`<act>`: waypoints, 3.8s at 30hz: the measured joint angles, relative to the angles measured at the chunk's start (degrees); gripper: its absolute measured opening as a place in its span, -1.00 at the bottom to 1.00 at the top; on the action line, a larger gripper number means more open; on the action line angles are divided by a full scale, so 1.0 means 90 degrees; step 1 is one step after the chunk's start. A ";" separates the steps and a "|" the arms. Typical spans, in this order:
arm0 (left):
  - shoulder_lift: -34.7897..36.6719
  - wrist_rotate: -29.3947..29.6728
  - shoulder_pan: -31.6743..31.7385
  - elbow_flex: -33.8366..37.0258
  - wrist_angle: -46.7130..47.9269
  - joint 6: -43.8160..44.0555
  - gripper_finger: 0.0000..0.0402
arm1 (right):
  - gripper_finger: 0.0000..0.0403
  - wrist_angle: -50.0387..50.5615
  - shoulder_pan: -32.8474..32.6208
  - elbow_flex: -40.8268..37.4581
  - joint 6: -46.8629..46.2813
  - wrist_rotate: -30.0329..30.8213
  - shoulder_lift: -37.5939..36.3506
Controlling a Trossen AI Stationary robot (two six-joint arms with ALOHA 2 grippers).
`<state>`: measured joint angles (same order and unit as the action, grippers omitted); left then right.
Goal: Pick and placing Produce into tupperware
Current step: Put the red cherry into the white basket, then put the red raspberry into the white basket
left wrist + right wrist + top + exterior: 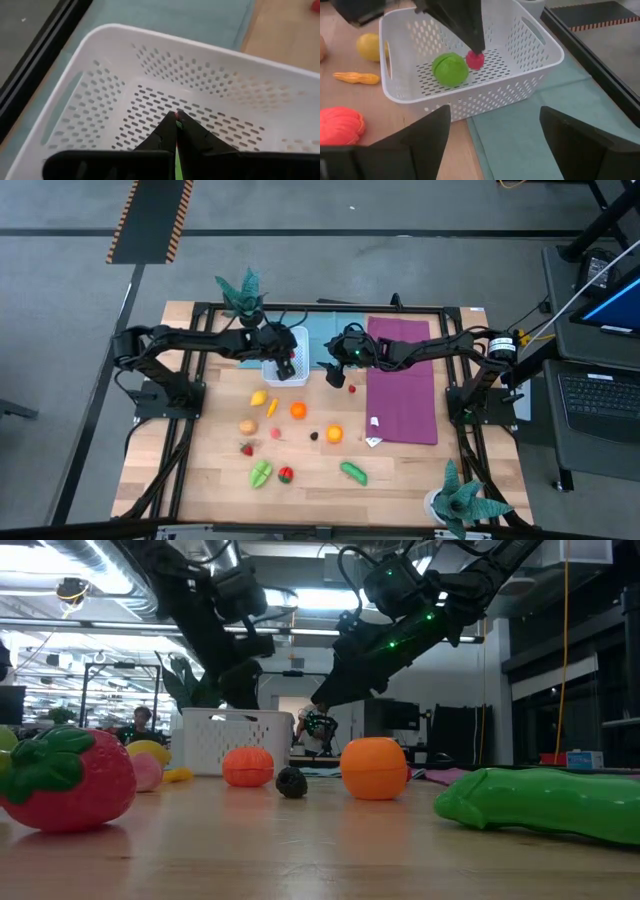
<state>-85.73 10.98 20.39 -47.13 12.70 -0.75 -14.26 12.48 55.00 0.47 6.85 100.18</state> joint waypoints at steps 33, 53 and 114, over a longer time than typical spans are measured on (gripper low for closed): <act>0.0080 0.0005 0.0028 0.0002 -0.0265 -0.0443 -0.42 | 0.53 -0.0011 0.0002 -0.0002 -0.0008 0.0005 0.0000; 0.3945 0.0005 -0.1067 0.1754 -0.0903 -0.0043 -0.60 | 0.53 0.1931 -0.0607 -0.0002 -0.0373 0.0031 -0.1419; 0.5566 0.0007 -0.2119 0.2936 -0.1169 0.0180 -0.76 | 0.53 0.3831 -0.1515 0.0010 -0.3834 0.1124 0.0542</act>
<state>-35.64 11.05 1.32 -20.71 2.17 0.86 20.22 -1.16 55.09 -34.04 16.97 105.06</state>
